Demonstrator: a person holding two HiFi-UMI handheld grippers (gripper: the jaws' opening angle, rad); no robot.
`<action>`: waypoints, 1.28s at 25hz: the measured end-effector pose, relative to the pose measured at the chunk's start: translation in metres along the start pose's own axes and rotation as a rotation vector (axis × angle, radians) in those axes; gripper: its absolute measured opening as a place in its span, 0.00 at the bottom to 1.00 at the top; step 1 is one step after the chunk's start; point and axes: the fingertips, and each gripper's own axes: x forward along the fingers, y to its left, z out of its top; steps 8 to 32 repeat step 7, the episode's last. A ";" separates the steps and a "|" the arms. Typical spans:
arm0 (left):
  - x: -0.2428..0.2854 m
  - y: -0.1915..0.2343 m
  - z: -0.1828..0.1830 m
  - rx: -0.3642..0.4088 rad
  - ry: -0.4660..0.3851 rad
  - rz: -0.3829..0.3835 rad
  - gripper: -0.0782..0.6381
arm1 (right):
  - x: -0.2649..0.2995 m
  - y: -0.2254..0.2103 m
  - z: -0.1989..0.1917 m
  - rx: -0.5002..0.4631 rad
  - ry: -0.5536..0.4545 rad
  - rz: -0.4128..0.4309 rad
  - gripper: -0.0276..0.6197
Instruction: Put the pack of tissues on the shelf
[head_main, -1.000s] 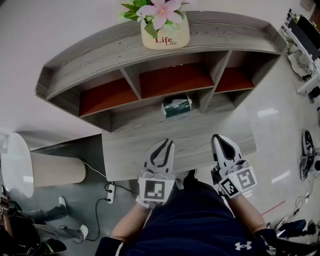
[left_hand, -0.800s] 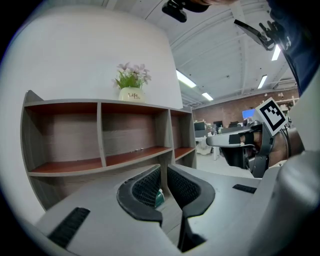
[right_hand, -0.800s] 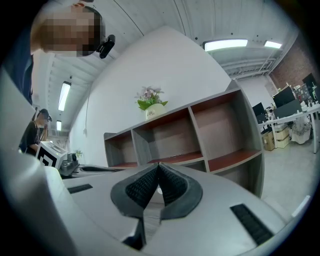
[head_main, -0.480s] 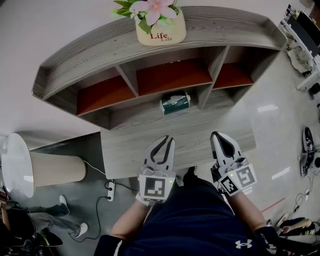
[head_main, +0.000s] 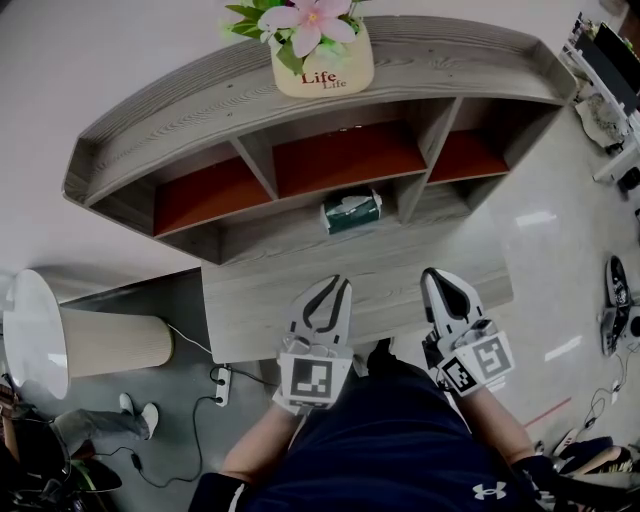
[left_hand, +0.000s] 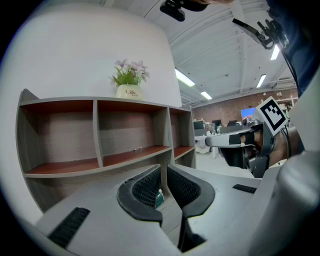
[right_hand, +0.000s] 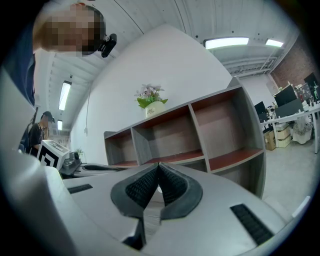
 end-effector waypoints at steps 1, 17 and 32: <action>0.002 0.001 0.000 -0.001 -0.001 0.000 0.18 | 0.001 -0.001 0.000 -0.001 -0.001 0.000 0.05; 0.008 0.004 -0.001 0.000 -0.004 0.000 0.18 | 0.006 -0.005 -0.002 -0.001 0.002 -0.001 0.05; 0.008 0.004 -0.001 0.000 -0.004 0.000 0.18 | 0.006 -0.005 -0.002 -0.001 0.002 -0.001 0.05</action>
